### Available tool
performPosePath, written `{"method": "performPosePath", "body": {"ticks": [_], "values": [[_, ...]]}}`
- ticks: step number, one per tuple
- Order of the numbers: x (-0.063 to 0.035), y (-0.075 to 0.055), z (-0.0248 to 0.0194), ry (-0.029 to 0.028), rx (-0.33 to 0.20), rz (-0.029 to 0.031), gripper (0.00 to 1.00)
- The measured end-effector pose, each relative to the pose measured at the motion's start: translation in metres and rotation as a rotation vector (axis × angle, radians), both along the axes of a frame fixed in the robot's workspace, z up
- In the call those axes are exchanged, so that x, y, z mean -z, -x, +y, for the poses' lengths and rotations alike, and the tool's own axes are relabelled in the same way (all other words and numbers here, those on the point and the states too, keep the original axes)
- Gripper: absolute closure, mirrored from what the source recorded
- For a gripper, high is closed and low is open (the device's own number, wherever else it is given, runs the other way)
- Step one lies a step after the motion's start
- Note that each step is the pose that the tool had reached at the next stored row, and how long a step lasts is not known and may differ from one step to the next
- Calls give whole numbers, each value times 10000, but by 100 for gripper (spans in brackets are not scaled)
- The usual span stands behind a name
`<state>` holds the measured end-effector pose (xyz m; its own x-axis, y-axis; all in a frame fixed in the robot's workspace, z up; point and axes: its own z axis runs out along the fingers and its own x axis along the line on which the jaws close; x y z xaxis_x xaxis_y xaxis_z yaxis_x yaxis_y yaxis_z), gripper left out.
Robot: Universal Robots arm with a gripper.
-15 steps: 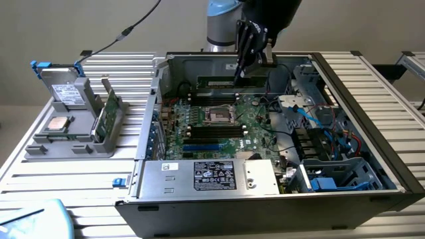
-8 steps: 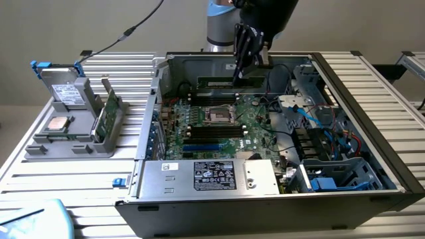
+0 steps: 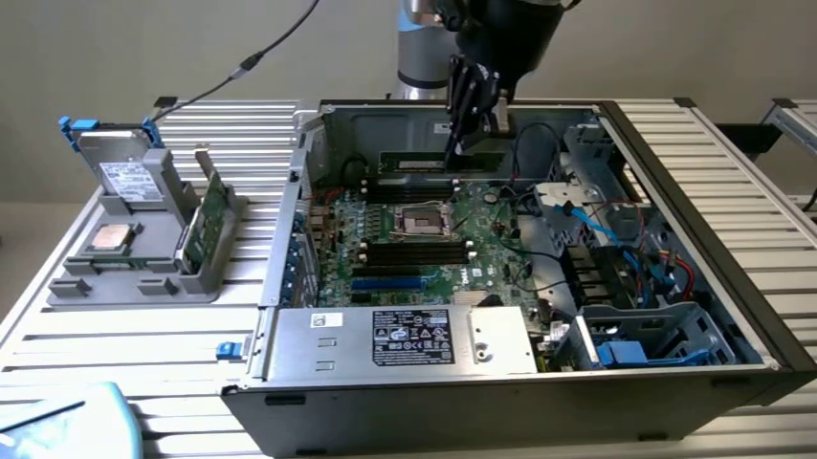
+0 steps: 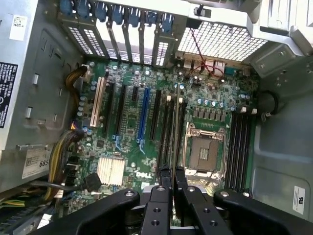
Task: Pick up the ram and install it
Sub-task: 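Pick up the ram and move it above insertion slot, then insert the ram into the slot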
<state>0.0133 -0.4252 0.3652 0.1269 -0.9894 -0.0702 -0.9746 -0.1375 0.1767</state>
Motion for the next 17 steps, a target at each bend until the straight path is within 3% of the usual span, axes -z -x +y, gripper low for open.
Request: {"method": "performPosePath", "body": {"ticks": [11,13,17], "values": [[199,11,15,5,714,0,86],[231,28,16,37,713,-5,86],[281,61,28,157,713,-39,86]]}}
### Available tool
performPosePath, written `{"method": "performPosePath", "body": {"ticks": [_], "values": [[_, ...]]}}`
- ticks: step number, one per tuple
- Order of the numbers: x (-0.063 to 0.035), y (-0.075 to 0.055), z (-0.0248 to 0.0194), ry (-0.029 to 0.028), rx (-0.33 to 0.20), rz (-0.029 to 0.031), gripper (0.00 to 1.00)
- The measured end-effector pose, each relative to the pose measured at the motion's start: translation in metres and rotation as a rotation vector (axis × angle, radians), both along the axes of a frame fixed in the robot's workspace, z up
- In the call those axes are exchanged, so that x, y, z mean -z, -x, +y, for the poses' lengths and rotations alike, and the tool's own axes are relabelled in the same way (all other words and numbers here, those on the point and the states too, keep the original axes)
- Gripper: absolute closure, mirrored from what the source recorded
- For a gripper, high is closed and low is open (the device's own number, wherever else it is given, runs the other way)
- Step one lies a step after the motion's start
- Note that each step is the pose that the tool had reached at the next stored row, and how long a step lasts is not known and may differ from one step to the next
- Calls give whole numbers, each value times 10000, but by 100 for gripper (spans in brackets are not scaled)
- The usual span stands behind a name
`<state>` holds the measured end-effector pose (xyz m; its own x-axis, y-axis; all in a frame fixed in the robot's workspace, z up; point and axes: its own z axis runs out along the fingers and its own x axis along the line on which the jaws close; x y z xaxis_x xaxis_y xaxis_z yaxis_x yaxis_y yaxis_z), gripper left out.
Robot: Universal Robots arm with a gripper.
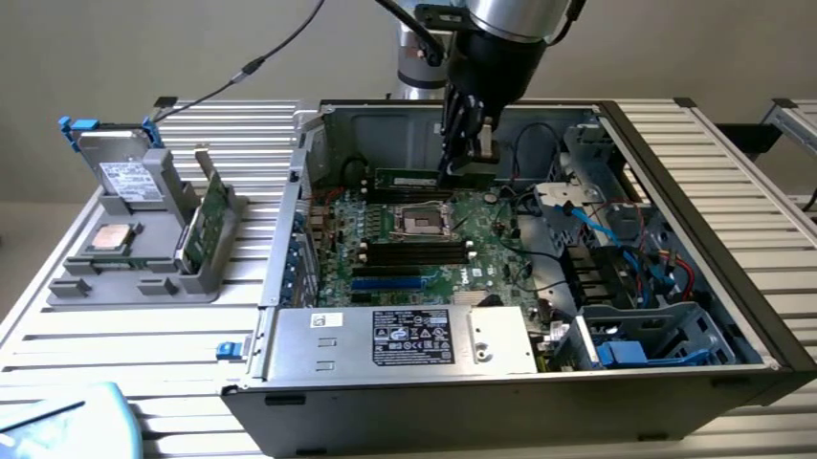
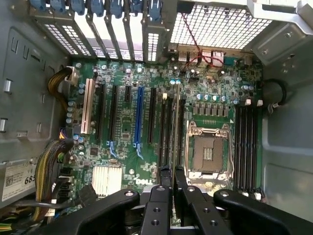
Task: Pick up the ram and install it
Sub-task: 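Insert the ram into the slot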
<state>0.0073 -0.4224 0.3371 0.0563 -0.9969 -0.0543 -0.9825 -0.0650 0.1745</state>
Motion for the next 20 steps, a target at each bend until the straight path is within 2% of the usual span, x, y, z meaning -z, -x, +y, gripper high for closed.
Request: {"method": "performPosePath", "body": {"ticks": [7,11,13,17,20], "values": [[64,91,53,231,-14,-137,86],[94,128,78,420,-72,-197,86],[112,142,92,493,-116,-225,86],[157,157,129,599,-288,-267,86],[198,161,141,642,-423,-286,86]]}}
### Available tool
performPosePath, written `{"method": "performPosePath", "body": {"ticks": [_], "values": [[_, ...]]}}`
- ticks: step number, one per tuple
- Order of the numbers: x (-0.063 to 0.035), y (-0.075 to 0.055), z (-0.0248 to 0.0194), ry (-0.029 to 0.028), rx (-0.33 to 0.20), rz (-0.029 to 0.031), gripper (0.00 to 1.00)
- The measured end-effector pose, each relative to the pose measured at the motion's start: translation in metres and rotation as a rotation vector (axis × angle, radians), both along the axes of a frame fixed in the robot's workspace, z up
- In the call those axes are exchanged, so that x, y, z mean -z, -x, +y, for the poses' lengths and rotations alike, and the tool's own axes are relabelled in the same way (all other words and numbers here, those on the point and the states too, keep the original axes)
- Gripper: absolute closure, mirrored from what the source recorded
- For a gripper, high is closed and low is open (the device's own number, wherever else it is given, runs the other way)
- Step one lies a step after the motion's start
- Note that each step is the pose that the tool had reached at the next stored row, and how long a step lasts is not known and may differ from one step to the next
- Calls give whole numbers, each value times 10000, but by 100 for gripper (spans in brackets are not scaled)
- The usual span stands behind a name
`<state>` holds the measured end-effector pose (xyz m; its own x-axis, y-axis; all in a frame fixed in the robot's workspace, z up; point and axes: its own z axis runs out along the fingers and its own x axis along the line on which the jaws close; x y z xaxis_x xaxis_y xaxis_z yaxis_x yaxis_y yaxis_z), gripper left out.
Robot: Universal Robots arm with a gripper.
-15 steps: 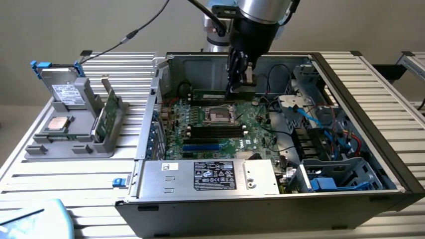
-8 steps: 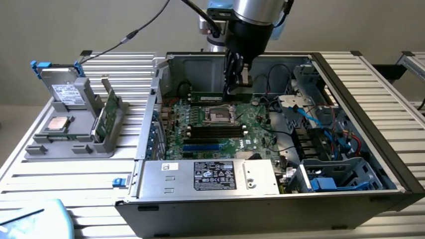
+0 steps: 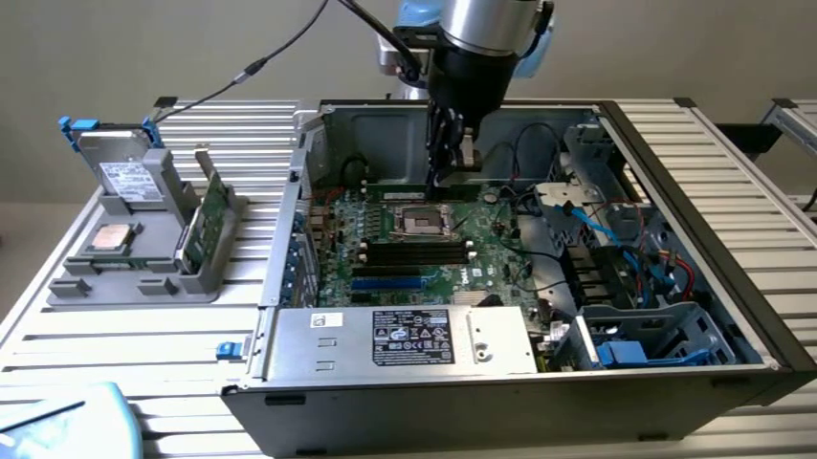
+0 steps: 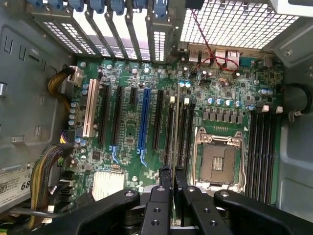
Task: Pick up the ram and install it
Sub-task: 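Insert the ram into the slot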
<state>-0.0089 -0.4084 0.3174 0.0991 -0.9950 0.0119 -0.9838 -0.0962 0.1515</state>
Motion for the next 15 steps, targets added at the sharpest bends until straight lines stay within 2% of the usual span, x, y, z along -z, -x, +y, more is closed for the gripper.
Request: {"method": "performPosePath", "body": {"ticks": [3,15], "values": [[48,0,4,16,-82,-25,86],[267,1,4,16,-87,-98,86]]}}
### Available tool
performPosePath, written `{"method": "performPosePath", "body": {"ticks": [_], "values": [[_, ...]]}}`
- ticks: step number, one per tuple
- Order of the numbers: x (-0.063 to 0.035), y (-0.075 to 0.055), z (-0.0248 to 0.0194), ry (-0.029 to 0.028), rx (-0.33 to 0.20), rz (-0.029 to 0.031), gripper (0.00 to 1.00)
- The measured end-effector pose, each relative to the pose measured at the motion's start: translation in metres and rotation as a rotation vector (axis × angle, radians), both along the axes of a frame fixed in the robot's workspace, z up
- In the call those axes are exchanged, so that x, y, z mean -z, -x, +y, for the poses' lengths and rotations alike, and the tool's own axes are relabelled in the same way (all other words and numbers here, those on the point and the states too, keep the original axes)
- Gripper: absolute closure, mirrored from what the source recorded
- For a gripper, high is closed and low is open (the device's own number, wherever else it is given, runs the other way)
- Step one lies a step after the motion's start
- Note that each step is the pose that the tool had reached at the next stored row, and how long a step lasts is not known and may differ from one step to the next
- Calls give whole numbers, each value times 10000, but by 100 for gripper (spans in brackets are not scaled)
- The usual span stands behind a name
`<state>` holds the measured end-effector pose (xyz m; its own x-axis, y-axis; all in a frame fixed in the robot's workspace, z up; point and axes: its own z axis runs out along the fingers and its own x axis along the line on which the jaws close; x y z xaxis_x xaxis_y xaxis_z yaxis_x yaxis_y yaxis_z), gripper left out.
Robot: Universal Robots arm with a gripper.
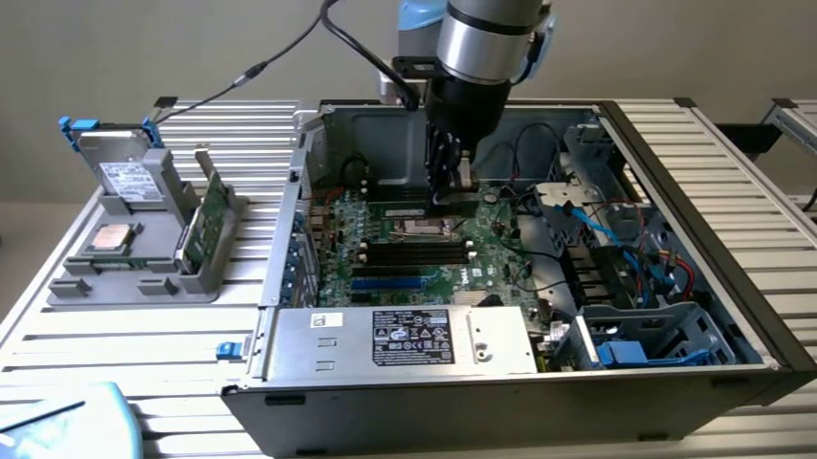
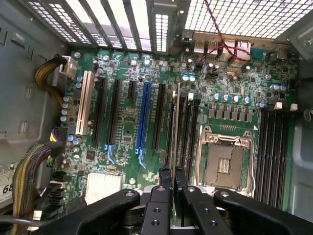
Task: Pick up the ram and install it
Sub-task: 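Insert the ram into the slot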
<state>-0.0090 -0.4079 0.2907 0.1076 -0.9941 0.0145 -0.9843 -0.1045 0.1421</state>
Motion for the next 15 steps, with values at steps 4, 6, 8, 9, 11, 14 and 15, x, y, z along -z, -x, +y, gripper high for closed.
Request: {"method": "performPosePath", "body": {"ticks": [4,6,8,9,11,14,15], "values": [[72,0,0,2,0,-16,86],[109,0,0,-1,0,-21,86],[145,0,0,1,0,-24,86],[163,1,0,2,4,-25,86],[199,1,0,1,22,-26,86],[254,1,0,2,140,-26,86],[272,1,0,2,200,-26,86]]}}
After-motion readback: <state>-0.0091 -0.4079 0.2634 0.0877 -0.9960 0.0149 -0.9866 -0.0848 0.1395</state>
